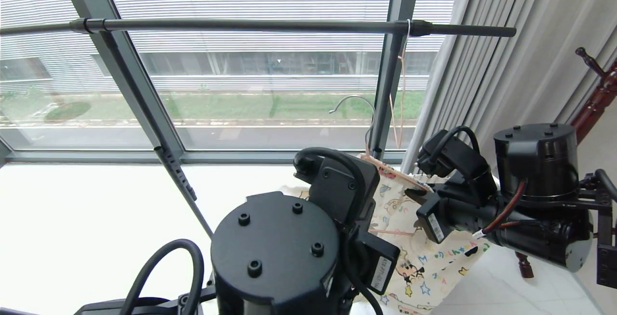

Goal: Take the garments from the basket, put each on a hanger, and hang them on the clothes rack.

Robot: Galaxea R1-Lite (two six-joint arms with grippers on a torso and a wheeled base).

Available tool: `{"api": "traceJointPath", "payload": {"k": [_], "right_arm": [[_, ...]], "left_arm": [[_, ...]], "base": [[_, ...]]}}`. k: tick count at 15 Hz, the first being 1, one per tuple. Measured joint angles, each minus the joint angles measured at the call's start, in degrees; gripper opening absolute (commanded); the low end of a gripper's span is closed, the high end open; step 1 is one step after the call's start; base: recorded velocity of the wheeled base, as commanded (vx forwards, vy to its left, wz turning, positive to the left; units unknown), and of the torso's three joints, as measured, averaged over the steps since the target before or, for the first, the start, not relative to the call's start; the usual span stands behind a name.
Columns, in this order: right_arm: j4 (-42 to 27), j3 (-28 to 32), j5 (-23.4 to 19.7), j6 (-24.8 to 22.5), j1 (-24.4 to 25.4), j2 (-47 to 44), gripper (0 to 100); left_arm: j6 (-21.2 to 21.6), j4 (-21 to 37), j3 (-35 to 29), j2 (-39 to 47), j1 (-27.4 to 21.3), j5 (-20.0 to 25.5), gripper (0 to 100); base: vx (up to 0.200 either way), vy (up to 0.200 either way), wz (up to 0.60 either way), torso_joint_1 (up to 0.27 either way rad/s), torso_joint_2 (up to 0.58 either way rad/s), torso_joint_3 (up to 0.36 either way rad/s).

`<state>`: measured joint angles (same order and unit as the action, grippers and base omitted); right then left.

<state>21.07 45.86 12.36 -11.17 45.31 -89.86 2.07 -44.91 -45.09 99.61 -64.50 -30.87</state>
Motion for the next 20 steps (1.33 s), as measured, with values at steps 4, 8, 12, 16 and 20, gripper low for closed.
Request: {"api": "traceJointPath", "payload": {"k": [4, 8, 12, 16, 20], "right_arm": [[0.00, -0.06, -0.02, 0.41, -0.66, 0.33, 0], [0.00, -0.09, -0.02, 0.77, -2.16, 0.89, 0], [0.04, -0.13, 0.00, 1.38, -2.46, 1.44, 0], [1.38, 0.02, 0.12, 5.69, -2.40, 1.55, 0], [1.46, 0.02, 2.39, 6.79, -2.35, 1.60, 0]], "left_arm": [[1.27, -0.04, 0.85, 0.41, -0.46, -0.04, 100], [4.55, 0.05, 11.72, -2.51, -0.05, -0.99, 100], [4.92, 0.00, 16.90, -6.94, 3.86, -8.13, 100], [10.19, 0.00, 19.65, -12.37, 9.30, -9.86, 100], [12.87, 0.00, 21.78, -16.12, 12.13, -13.56, 100]], "base": [[0.000, 0.000, 0.00, 0.000, 0.00, 0.000], [0.000, 0.000, 0.00, 0.000, 0.00, 0.000], [0.000, 0.000, 0.00, 0.000, 0.00, 0.000], [0.000, 0.000, 0.00, 0.000, 0.00, 0.000], [0.000, 0.200, 0.00, 0.000, 0.00, 0.001]]}}
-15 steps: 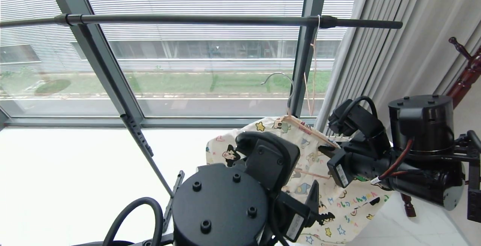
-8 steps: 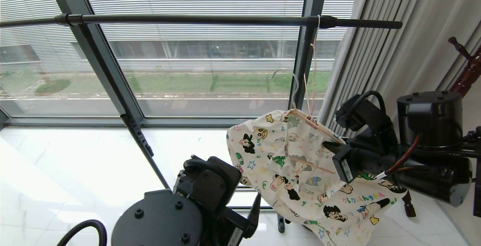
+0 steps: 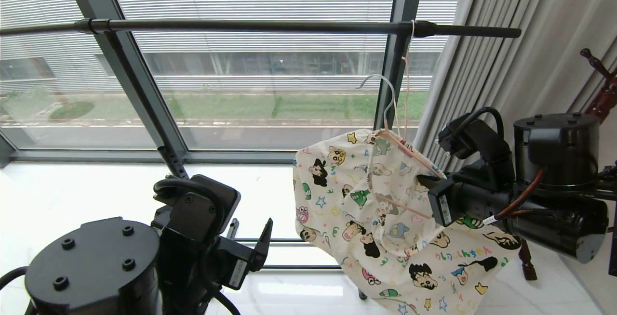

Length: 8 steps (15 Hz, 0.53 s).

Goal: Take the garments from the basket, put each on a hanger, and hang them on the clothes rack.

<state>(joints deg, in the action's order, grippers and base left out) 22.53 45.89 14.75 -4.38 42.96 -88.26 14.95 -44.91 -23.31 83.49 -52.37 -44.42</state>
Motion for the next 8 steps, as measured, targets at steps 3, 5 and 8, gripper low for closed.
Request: {"api": "traceJointPath", "payload": {"k": [3, 5, 8], "right_arm": [[0.11, 0.11, 0.05, 0.00, 0.00, 0.09, 0], [0.16, 0.11, 0.71, 0.02, -0.07, 0.22, 0], [0.16, 0.78, 2.18, 0.30, -0.11, 0.26, 0]], "left_arm": [[0.02, 0.02, 0.38, -0.85, 0.30, -0.60, 100], [0.02, 0.00, 0.41, -1.27, 0.34, -0.62, 100], [0.02, 0.02, 0.46, -1.58, 0.33, -0.65, 100]], "base": [[0.000, 0.200, 0.00, 0.002, 0.00, 0.001], [0.000, 0.200, 0.00, 0.005, 0.01, 0.000], [0.000, 0.200, 0.00, 0.002, 0.00, 0.001]]}}
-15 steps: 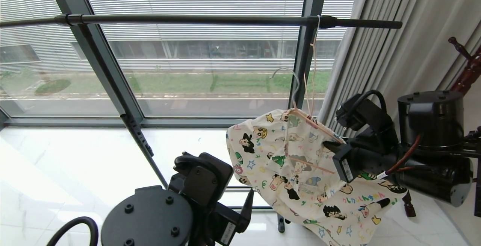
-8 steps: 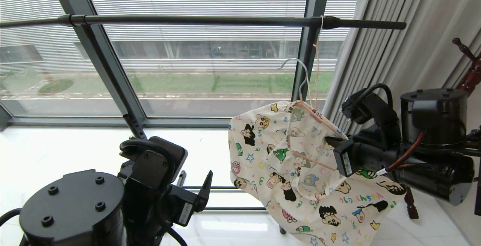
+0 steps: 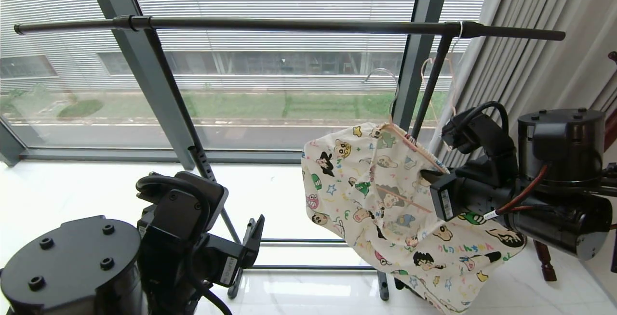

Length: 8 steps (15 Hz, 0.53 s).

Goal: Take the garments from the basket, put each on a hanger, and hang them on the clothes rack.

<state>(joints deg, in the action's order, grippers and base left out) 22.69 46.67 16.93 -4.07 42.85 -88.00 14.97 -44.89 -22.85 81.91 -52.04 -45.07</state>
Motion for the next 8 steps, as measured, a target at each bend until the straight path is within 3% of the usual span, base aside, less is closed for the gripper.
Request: {"api": "traceJointPath", "payload": {"k": [1, 3, 8], "right_arm": [[-0.05, 0.24, 0.35, 0.06, -0.29, 0.00, 0], [-0.05, 0.93, 1.38, 0.09, -1.58, 0.02, 0], [0.09, 3.63, 3.18, 0.57, -6.96, 0.82, 0]], "left_arm": [[0.00, 0.00, 0.05, -0.05, 0.00, 0.02, 100], [-0.26, -0.02, 0.06, -0.16, 0.01, 0.07, 100], [-0.41, -0.02, 0.09, -0.46, -0.13, 0.45, 100]], "base": [[0.000, 0.200, 0.00, 0.002, 0.00, -0.002], [0.000, 0.000, 0.00, 0.000, 0.00, 0.000], [0.200, 0.000, 0.00, -0.001, 0.00, 0.003]]}}
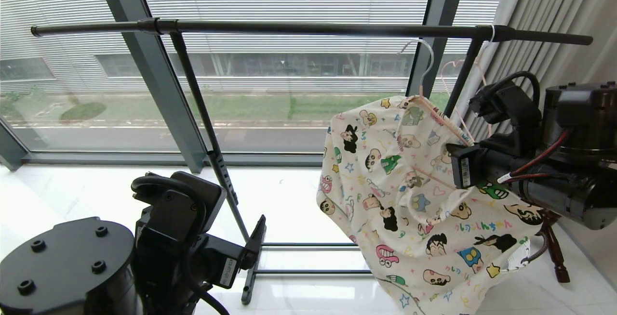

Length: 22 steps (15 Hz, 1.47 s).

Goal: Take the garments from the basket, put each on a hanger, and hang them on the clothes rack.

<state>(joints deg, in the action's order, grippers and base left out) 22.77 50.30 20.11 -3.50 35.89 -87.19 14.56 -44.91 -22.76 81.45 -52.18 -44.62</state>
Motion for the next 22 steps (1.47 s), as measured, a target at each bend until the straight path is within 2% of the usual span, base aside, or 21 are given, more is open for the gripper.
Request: {"api": "traceJointPath", "payload": {"k": [3, 8, 17, 22], "right_arm": [[-0.11, 0.63, 1.34, 1.26, -2.24, 1.02, 0], [-0.15, 0.74, 2.07, 2.35, -3.18, 3.47, 0], [-0.26, 0.63, 2.13, 2.19, -5.44, 3.12, 0], [-0.17, 3.15, 1.89, 2.11, -9.40, -1.15, 0]], "left_arm": [[0.02, 0.00, -0.02, -0.02, -0.05, 0.01, 100], [0.06, 0.00, -0.02, -0.09, -0.05, 0.96, 100], [-0.06, -0.04, 0.07, 0.00, -0.05, 1.32, 100], [-0.06, -0.04, 0.07, 0.00, -0.02, 1.27, 100]], "base": [[0.200, 0.000, 0.00, 0.009, 0.00, -0.001], [0.200, 0.000, 0.00, 0.001, 0.00, 0.001], [0.000, 0.000, 0.00, 0.000, 0.00, 0.000], [0.000, 0.000, 0.00, 0.000, 0.00, 0.000]]}}
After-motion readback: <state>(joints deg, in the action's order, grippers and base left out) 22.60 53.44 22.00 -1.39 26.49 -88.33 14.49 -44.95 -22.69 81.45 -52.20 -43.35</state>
